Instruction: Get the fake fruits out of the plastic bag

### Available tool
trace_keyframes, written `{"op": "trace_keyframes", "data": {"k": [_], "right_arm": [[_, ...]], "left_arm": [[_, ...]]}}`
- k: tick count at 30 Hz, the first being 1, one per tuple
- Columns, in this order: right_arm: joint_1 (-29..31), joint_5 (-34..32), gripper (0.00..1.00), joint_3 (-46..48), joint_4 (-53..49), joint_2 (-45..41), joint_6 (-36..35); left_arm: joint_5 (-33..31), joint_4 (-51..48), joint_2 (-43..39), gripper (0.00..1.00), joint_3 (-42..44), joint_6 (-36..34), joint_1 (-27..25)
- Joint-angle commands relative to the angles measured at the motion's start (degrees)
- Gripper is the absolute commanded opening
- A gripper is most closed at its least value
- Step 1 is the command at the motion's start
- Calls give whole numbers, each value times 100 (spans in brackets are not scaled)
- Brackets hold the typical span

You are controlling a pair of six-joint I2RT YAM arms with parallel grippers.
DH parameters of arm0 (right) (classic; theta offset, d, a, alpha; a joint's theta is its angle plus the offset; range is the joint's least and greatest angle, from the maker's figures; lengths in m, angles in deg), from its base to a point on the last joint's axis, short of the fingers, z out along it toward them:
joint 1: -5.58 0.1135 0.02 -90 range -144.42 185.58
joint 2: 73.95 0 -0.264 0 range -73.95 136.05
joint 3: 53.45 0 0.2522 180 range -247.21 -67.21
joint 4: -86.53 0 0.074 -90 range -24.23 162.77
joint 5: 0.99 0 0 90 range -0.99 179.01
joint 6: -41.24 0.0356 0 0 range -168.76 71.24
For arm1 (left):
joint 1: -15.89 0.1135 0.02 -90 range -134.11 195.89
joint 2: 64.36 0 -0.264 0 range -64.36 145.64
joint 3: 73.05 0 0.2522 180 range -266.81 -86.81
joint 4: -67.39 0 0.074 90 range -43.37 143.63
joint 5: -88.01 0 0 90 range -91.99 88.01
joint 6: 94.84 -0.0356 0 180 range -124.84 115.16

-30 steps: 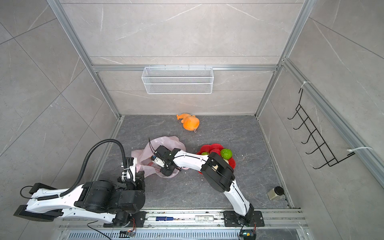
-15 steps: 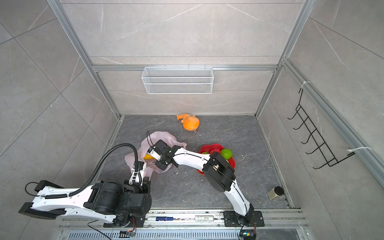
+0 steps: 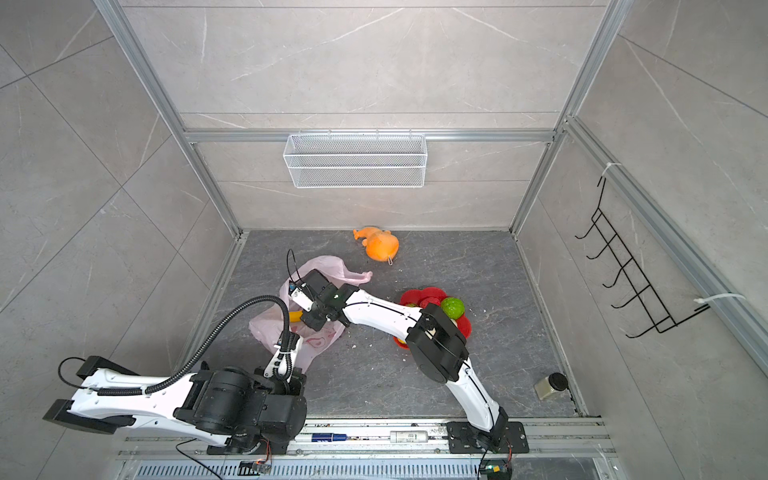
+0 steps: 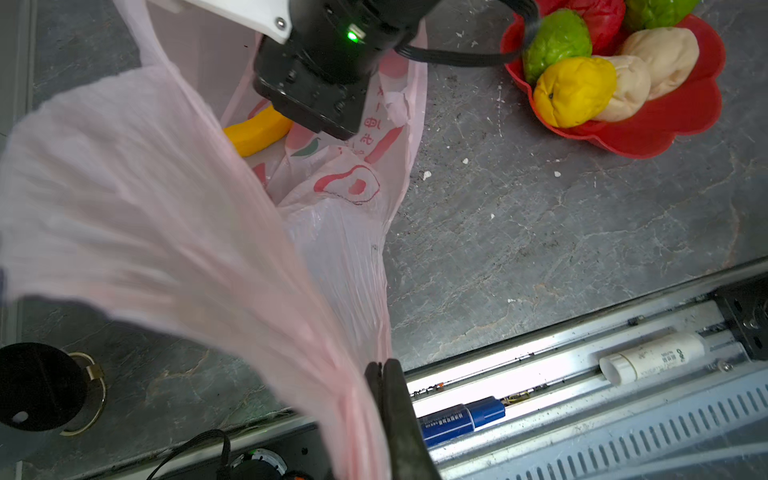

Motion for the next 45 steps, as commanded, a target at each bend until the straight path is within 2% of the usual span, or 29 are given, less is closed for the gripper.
{"op": "trace_keyframes", "data": {"k": [1, 8, 13, 19, 26, 45], "right_arm": [[-1, 246, 20, -319, 81, 443, 133], [-21, 185, 38, -1438, -342, 1203, 124], [-29, 332, 52, -1575, -271, 1348, 326], [-30, 569, 58, -1925, -505, 1626, 301], [-17, 695, 60, -2584, -1258, 1995, 78], [13, 882, 62, -2849, -1889, 2467, -969]], "left_arm": [[61, 12, 96, 0, 88, 406, -322], [-227, -100, 187, 0, 31, 830, -722], [-260, -105, 183, 0, 92, 921, -758], [-586, -206, 155, 0, 132, 1058, -759], [-1131, -227, -21, 0, 286, 1252, -764], [-1978, 71, -815, 0, 801, 1170, -762]]}}
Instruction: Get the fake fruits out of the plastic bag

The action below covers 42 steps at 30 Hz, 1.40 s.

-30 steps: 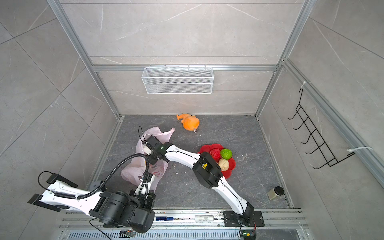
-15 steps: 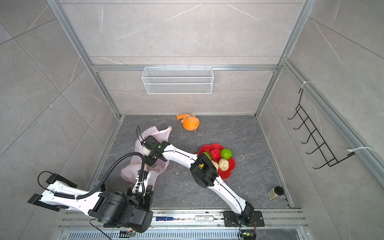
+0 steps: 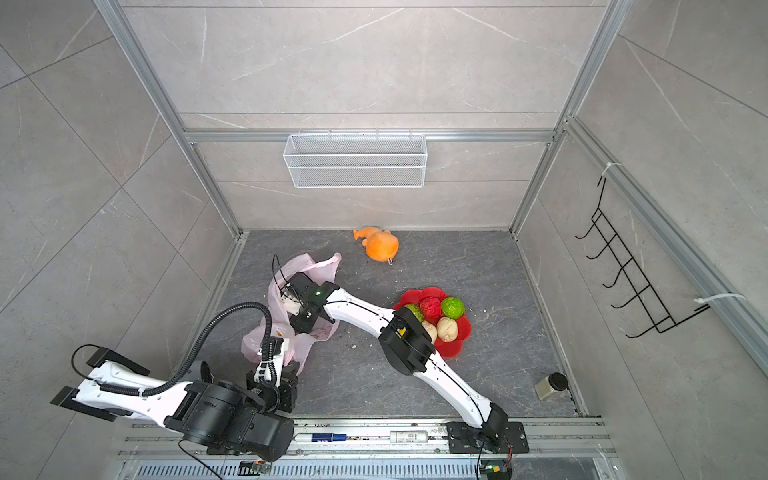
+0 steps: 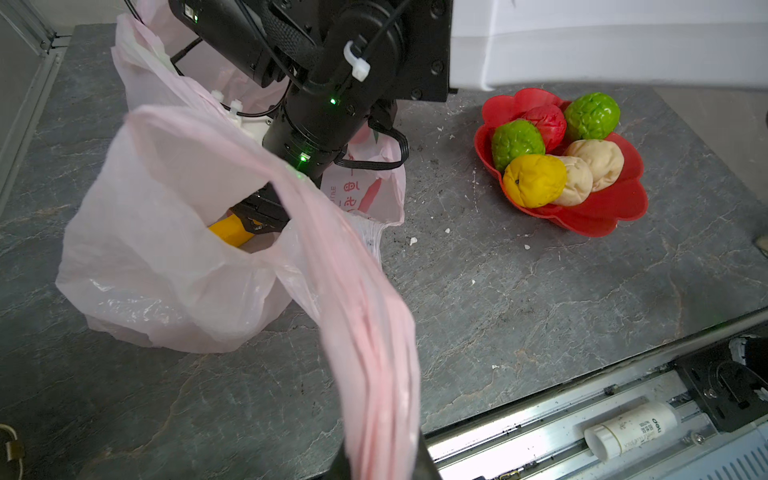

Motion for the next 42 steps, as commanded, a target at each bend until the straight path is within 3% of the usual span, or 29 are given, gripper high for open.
{"op": "trace_keyframes", "data": {"k": [1, 7, 16, 22, 29, 37, 42], "right_arm": [[13, 146, 62, -160, -543, 405, -280], [49, 201, 58, -216, -704, 525, -449], [119, 193, 56, 168, -813, 230, -881], [167, 169, 54, 222, -913, 157, -1069], [211, 37, 44, -388, -1300, 596, -1226], [224, -250, 16, -576, -1404, 692, -1239], [219, -579, 7, -414, -1243, 598, -1041]], "left_arm": [[-454, 2, -191, 0, 64, 21, -42], [-787, -165, -531, 0, 69, 218, -38], [-1193, -2231, -466, 0, -262, 2554, -26], [-1196, -2226, -549, 0, -163, 2674, 45], [-1205, -2225, -473, 0, -246, 2562, 45], [-1224, -1887, -581, 0, -96, 2329, 50], [-1238, -1669, -619, 0, -71, 2059, 43]]}}
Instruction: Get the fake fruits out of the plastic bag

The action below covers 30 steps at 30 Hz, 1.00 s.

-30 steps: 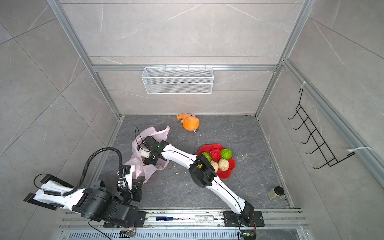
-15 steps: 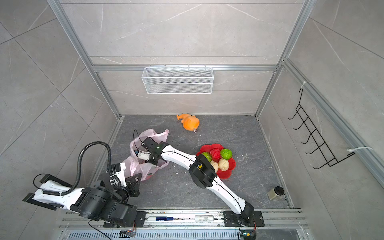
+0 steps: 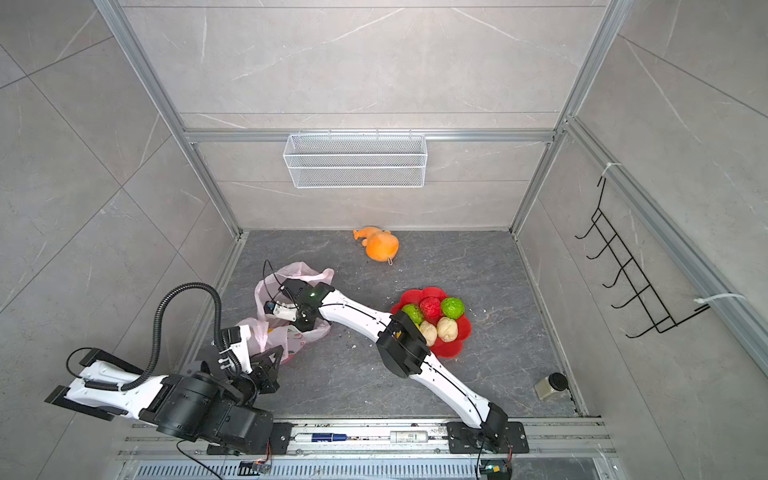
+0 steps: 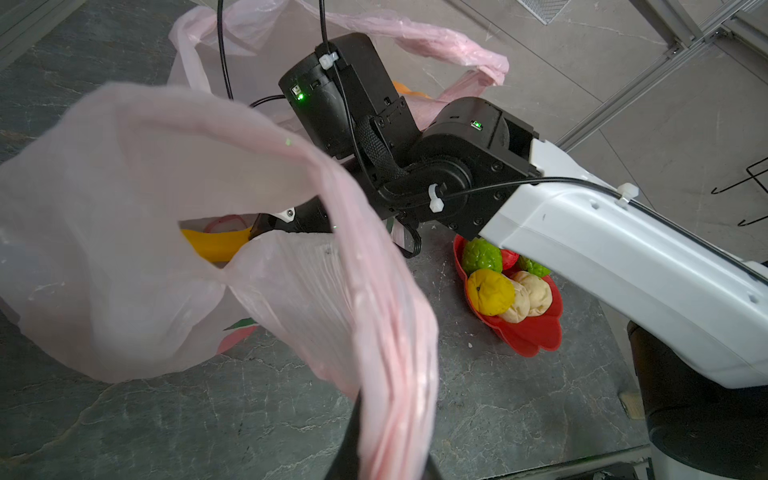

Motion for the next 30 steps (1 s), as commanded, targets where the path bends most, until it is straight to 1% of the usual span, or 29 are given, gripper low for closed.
{"op": "trace_keyframes", "data": {"k": [1, 3, 5, 9, 12, 14, 18, 21, 22, 28, 30], "right_arm": [[78, -397, 5, 260, -562, 281, 196], [74, -713, 2, 267, -589, 271, 406], [65, -829, 0, 366, -651, 186, 565], [65, -1063, 0, 1086, -425, -283, 1016], [65, -1200, 0, 1615, -277, -719, 1393], [67, -1355, 0, 2015, -157, -974, 1654], [69, -1668, 0, 2762, 3, -1468, 2269], [66, -1747, 0, 3397, 271, -1896, 2656], [69, -1764, 0, 3620, 390, -2028, 2735], [65, -1824, 0, 4243, 565, -2490, 3022], [70, -1870, 0, 4444, 613, -2665, 3156]], "left_arm": [[-358, -845, -30, 0, 19, -254, 32], [-359, -702, -20, 0, 39, -401, 23], [-306, -525, -17, 0, 74, -554, 21], [-56, -182, 18, 0, 223, -798, 28], [201, -118, 111, 0, 299, -696, 32], [338, -221, 213, 0, 306, -474, 32], [535, -832, 591, 0, 192, 354, 24], [699, -1369, 968, 4, 75, 1076, 25], [707, -1453, 1082, 5, 42, 1168, 32], [639, -1460, 1116, 6, 271, 1840, 32], [622, -1460, 1161, 9, 328, 2042, 38]]}}
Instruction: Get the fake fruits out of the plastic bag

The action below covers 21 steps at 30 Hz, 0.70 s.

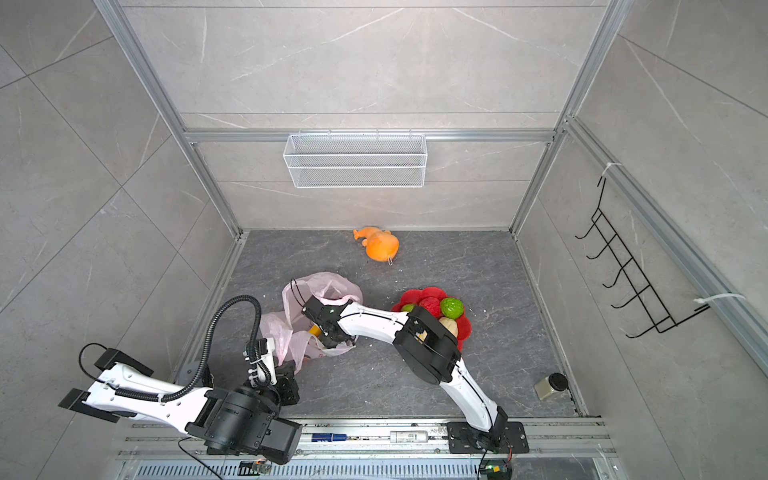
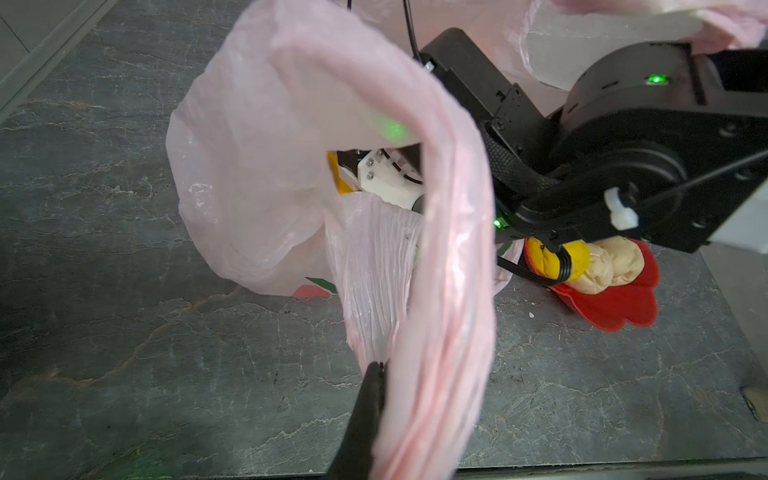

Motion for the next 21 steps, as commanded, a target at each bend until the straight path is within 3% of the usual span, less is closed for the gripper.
{"op": "trace_keyframes", "data": {"k": [1, 11, 17, 21], "right_arm": [[-18, -161, 0, 316, 88, -436, 423], [-27, -333, 0, 603, 550, -991, 895], [-65, -261, 0, 342, 610, -1096, 1045], [-125, 101, 0, 96, 311, -987, 1294]], "left_arm": [[-122, -1458, 14, 10, 92, 1448, 37], [45, -1424, 146, 10, 70, 1563, 108], [39, -1319, 619, 2, -191, 1275, 104], [80, -897, 609, 0, -293, 655, 103]]}}
